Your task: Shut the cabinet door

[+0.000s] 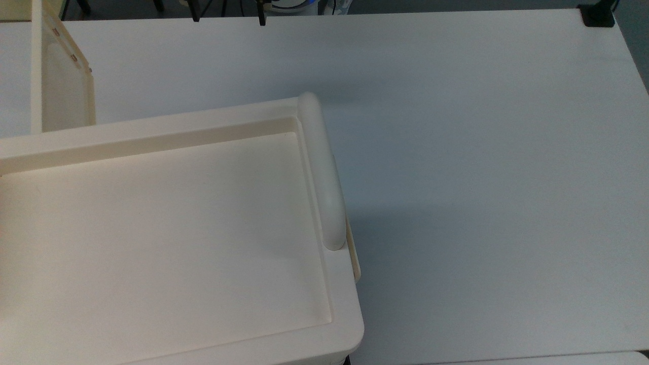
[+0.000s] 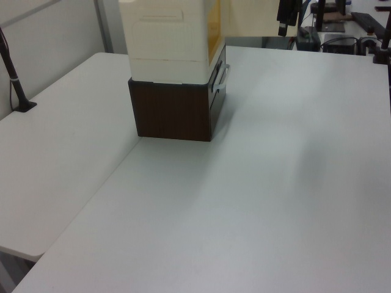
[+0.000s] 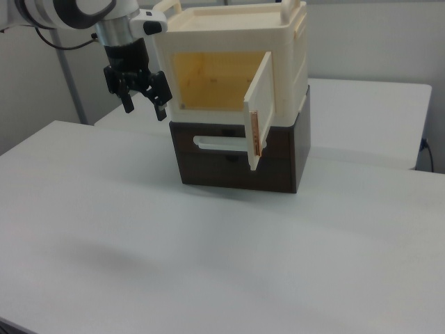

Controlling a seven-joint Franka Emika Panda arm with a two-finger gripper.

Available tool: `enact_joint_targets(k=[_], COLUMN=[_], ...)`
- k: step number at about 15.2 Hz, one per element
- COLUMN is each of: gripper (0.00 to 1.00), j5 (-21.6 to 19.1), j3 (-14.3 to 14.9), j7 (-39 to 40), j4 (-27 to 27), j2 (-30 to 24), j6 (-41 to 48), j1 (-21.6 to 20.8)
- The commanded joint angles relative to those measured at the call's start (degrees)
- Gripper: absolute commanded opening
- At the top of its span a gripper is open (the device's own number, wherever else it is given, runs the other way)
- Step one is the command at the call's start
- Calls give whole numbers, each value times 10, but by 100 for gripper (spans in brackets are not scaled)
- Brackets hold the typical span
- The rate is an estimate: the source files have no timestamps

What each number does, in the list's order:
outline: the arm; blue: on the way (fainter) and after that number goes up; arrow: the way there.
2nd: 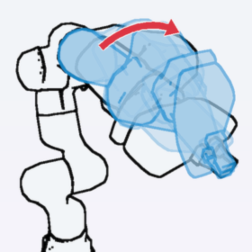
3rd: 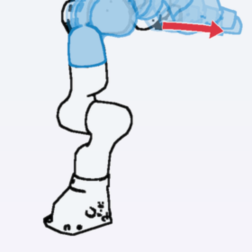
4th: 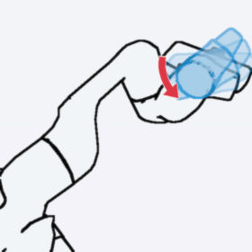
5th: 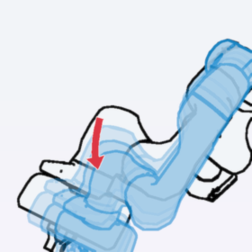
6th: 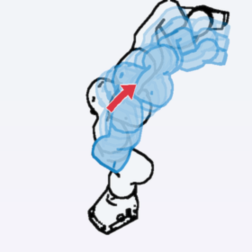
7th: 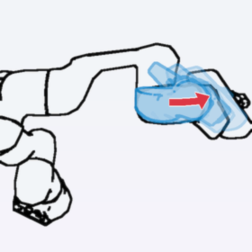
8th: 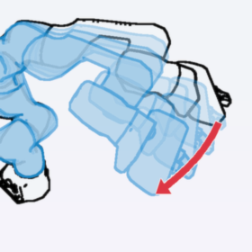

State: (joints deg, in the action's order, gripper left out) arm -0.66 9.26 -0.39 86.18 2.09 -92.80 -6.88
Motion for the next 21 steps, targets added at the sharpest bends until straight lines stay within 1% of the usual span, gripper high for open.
enact_joint_targets(k=[1, 7, 9, 11, 13, 14, 15, 16, 19, 21], gripper=[100, 99, 81, 47, 16, 2, 0, 0, 0, 0], j5=[8, 14, 13, 4, 2, -6, -15, -26, -51, -65], j3=[2, 3, 3, 8, 10, 10, 12, 18, 64, 88], j7=[7, 5, 4, 1, -10, -23, -39, -53, -87, -129], j4=[9, 12, 10, 9, 9, 9, 9, 8, -2, -4], j2=[-11, -16, -19, -26, -34, -38, -43, -48, -50, -50], j6=[-10, -14, -23, -42, -75, -95, -112, -129, -184, -204], j1=[-2, 1, 11, 26, 37, 46, 55, 63, 75, 81])
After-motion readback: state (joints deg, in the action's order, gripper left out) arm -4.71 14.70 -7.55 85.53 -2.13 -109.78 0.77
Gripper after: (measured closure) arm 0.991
